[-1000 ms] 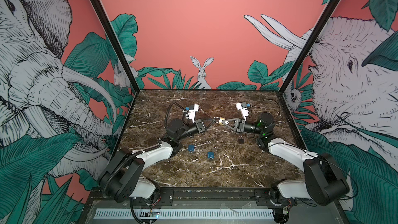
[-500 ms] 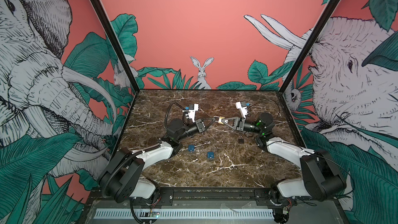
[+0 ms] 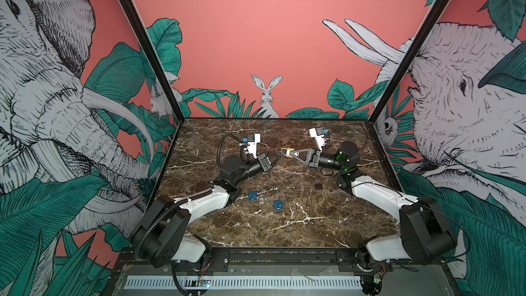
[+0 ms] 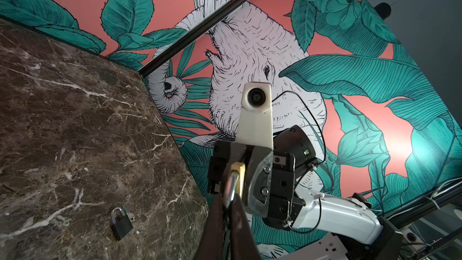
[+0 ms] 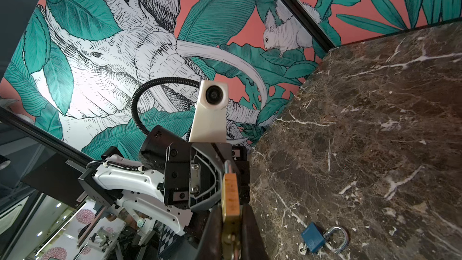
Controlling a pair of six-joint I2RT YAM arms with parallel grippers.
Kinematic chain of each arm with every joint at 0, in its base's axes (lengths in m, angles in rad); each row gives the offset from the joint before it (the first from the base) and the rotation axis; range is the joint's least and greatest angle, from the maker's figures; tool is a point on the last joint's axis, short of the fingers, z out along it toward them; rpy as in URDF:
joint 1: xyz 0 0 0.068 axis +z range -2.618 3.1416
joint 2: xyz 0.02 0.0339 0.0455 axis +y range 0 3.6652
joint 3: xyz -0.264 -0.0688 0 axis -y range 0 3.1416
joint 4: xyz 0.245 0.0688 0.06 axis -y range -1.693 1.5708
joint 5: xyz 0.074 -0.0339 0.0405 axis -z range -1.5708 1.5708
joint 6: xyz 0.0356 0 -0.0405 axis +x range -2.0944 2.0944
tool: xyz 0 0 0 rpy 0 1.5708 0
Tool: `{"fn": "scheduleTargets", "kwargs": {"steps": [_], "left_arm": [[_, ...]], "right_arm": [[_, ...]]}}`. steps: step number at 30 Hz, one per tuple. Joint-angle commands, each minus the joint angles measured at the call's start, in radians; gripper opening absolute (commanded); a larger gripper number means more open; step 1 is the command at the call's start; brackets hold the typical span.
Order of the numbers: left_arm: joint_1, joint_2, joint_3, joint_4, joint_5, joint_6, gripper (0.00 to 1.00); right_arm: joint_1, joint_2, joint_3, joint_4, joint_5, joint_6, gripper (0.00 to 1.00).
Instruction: Lock with the key
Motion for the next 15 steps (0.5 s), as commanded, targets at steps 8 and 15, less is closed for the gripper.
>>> {"fn": "scheduleTargets", "kwargs": {"steps": [8, 15], "left_arm": [[-0.084, -0.065, 0.006, -0.231, 0.129, 0.101, 0.00], [-0.010, -0.122, 0.037, -0.382, 0.093, 0.190, 0.19]], "right_arm": [[0.069, 0.004, 0.023, -0.103, 0.002, -0.114, 0.00], [0.017, -0.082, -0.042, -0.284, 0.027, -0.183, 0.00]]}}
